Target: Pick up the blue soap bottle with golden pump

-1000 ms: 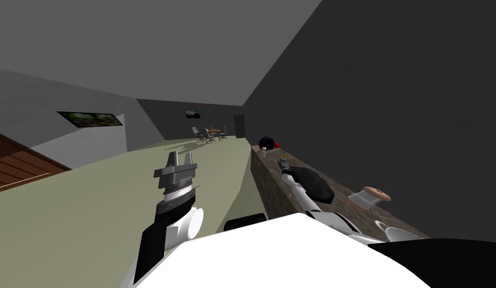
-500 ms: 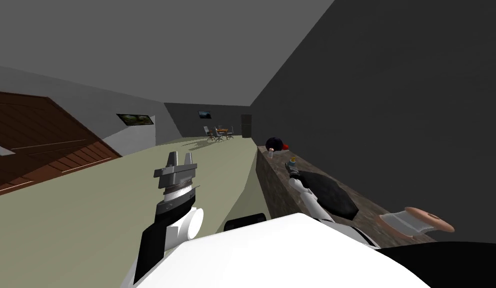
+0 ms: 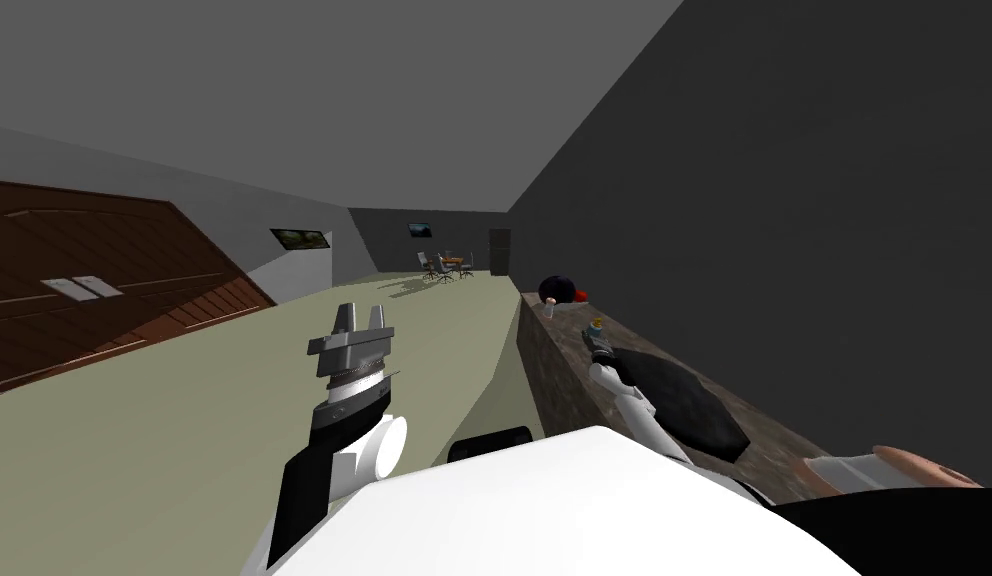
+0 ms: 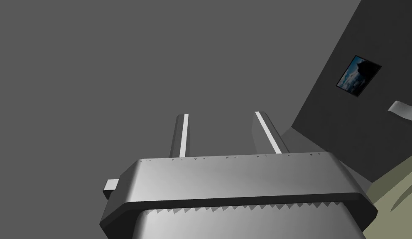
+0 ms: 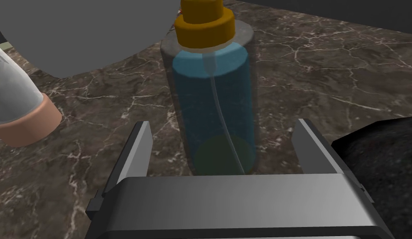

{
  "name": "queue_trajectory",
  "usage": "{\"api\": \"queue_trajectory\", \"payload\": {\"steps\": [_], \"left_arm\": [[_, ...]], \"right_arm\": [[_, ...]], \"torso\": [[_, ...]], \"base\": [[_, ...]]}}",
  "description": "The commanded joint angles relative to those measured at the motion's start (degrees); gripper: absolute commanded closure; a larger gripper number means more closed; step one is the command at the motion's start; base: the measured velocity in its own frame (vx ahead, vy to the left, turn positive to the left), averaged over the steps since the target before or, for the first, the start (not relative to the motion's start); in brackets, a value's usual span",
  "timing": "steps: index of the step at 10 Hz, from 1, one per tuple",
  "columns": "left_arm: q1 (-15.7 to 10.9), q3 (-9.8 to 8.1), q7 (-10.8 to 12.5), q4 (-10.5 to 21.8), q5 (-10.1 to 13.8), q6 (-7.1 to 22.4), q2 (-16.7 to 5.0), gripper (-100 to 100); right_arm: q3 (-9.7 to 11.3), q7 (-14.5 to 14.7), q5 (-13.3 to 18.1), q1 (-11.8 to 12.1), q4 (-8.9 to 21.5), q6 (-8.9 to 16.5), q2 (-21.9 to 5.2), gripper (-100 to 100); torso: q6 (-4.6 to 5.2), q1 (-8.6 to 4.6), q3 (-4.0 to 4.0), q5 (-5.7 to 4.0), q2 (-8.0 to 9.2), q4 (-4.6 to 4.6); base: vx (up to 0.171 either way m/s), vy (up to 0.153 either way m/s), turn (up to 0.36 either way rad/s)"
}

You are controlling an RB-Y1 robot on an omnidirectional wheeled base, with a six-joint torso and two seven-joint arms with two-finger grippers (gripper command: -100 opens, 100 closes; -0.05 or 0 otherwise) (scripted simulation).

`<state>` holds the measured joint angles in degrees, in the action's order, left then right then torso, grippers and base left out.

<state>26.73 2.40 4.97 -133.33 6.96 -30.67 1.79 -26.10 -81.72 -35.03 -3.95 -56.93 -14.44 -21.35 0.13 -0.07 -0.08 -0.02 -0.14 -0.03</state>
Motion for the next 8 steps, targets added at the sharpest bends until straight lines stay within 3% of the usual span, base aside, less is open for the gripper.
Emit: {"api": "queue_trajectory", "payload": {"steps": [1, 3, 4, 5, 6, 7, 8], "left_arm": [[0.0, 0.0, 0.0, 0.0, 0.0, 0.0, 0.0, 0], [-0.01, 0.01, 0.0, 0.0, 0.0, 0.0, 0.0, 0], [0.0, 0.0, 0.0, 0.0, 0.0, 0.0, 0.0, 0], [-0.01, 0.01, 0.0, 0.0, 0.0, 0.0, 0.0, 0], [0.0, 0.0, 0.0, 0.0, 0.0, 0.0, 0.0, 0], [0.0, 0.0, 0.0, 0.0, 0.0, 0.0, 0.0, 0], [-0.01, 0.01, 0.0, 0.0, 0.0, 0.0, 0.0, 0]], "right_arm": [[-2.86, -2.86, 2.86, 2.86, -0.91, 0.51, -0.72, -100], [-4.06, -5.57, 4.29, 2.9, -0.91, 0.51, -0.72, -100], [-6.34, -7.83, 6.84, 5.75, -1.73, 0.91, -1.48, -100], [-7.97, -9.17, 8.47, 5.78, -1.73, 0.91, -1.48, -100], [-7.97, -10.48, 8.47, 5.78, -1.73, 0.91, -1.48, -100], [-10.86, -12.01, 11.05, 8.65, -2.55, 1.31, -2.24, -100], [-11.68, -14.09, 12.62, 8.65, -2.55, 1.31, -2.24, -100]], "torso": [[0.0, 0.0, 0.0, 0.0, 0.0, 0.0], [-0.04, 0.07, 0.0, 0.02, 0.0, 0.01], [0.03, 0.02, 0.0, 0.01, 0.0, 0.0], [-0.06, 0.1, 0.0, 0.02, -0.01, 0.0], [0.0, 0.08, 0.0, 0.03, 0.0, 0.0], [0.02, 0.02, 0.0, 0.01, 0.0, 0.0], [-0.06, 0.07, 0.0, 0.02, 0.0, 0.01]], "base": [[-0.004, 0.025, 0.32], [0.002, 0.015, 0.171], [0.004, 0.035, 0.339], [0.005, 0.025, 0.246], [0.003, 0.007, -0.025], [-0.002, 0.034, 0.319], [0.004, 0.026, 0.287]]}}
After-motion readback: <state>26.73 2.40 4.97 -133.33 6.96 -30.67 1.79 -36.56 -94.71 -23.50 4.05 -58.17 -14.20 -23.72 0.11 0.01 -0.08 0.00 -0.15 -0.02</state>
